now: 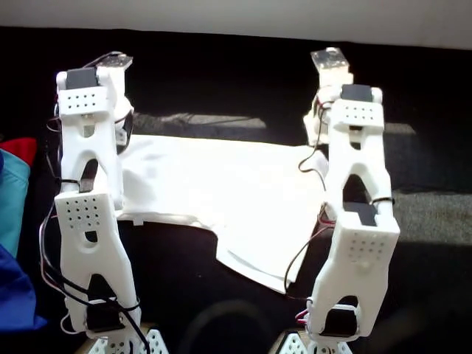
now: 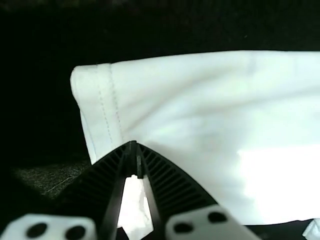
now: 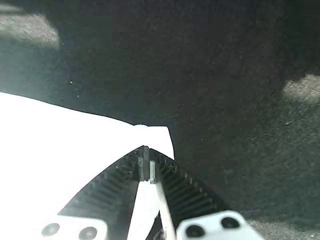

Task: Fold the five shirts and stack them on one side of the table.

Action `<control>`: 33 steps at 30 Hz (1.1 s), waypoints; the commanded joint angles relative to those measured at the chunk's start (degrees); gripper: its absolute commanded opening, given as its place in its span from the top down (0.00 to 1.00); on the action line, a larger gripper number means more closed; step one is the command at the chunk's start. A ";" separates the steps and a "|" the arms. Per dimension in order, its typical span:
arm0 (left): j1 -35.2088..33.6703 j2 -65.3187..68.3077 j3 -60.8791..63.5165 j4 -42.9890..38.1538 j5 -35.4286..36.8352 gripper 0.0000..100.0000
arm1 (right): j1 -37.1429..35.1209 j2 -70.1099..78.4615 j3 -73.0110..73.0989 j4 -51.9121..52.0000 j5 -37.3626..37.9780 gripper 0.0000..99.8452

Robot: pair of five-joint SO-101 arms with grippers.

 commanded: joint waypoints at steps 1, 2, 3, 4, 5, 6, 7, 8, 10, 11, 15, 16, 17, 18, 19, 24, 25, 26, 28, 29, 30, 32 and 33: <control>0.22 -4.26 -2.33 1.23 0.26 0.99 | -0.66 -8.75 -3.21 4.00 0.09 0.99; 0.31 -6.11 -0.75 1.23 0.26 0.99 | -0.92 -10.07 -2.95 5.14 0.09 0.99; 0.31 -8.40 1.27 1.32 0.26 0.99 | -1.10 -11.30 -2.95 6.20 0.09 0.99; 0.31 -10.95 4.09 1.32 0.26 0.99 | -1.27 -12.26 -2.95 7.08 0.09 0.99; 0.22 -13.76 7.34 1.32 0.18 0.99 | -1.54 -13.23 -2.86 7.78 0.09 0.99; 0.13 -16.92 11.21 1.32 0.18 0.99 | -1.54 -14.02 -2.86 8.31 0.09 0.99; 0.13 -20.18 15.25 1.32 0.00 0.99 | -1.63 -14.73 -2.86 8.92 0.18 0.99; 0.13 -23.69 19.47 1.32 0.00 0.99 | -1.71 -15.43 -2.86 9.36 0.26 0.99; 0.31 -29.85 28.35 1.32 -0.09 0.99 | -1.71 -16.48 -2.86 10.42 0.35 0.99; 0.40 -32.57 32.84 1.05 -0.09 0.99 | -1.71 -16.84 -2.86 11.30 0.35 0.99; 0.22 -41.01 53.76 -9.05 -0.09 0.99 | -1.80 -17.80 -2.86 15.96 0.35 0.99; 0.31 -42.77 59.21 -12.22 -0.09 0.99 | -1.80 -18.07 -2.86 17.19 0.35 0.99; 0.40 -44.18 64.13 -15.03 -0.09 0.99 | -1.89 -18.33 -2.86 18.24 0.35 0.99; 0.40 -45.67 69.14 -18.11 0.00 0.99 | -2.42 -18.77 -2.86 19.30 0.44 0.99; 0.48 -46.99 73.54 -21.19 0.00 0.99 | -2.95 -19.21 -2.86 20.35 0.44 0.99; -1.19 -50.24 88.75 -35.16 -0.09 0.99 | -7.16 -22.81 -1.01 23.60 0.35 0.99; -1.98 -50.15 89.80 -36.84 -0.09 0.99 | -8.04 -24.04 0.31 23.52 0.35 0.99; -3.12 -49.98 90.33 -38.33 -0.79 0.99 | -9.01 -25.45 2.33 23.52 0.35 0.99; -5.49 -49.89 90.77 -40.44 -3.87 0.99 | -11.03 -28.62 7.78 23.52 0.35 0.99; -6.81 -49.89 90.68 -40.97 -4.75 0.99 | -12.00 -30.29 10.95 23.52 0.35 0.99; -8.04 -49.89 90.24 -41.14 -5.45 0.99 | -12.79 -32.13 14.37 22.90 0.35 0.99; -9.98 -49.89 90.07 -41.49 -7.30 0.99 | -13.76 -35.91 22.11 20.00 0.44 0.99; -10.68 -49.89 89.63 -41.49 -8.53 0.99 | -14.11 -37.76 26.24 17.80 0.44 0.99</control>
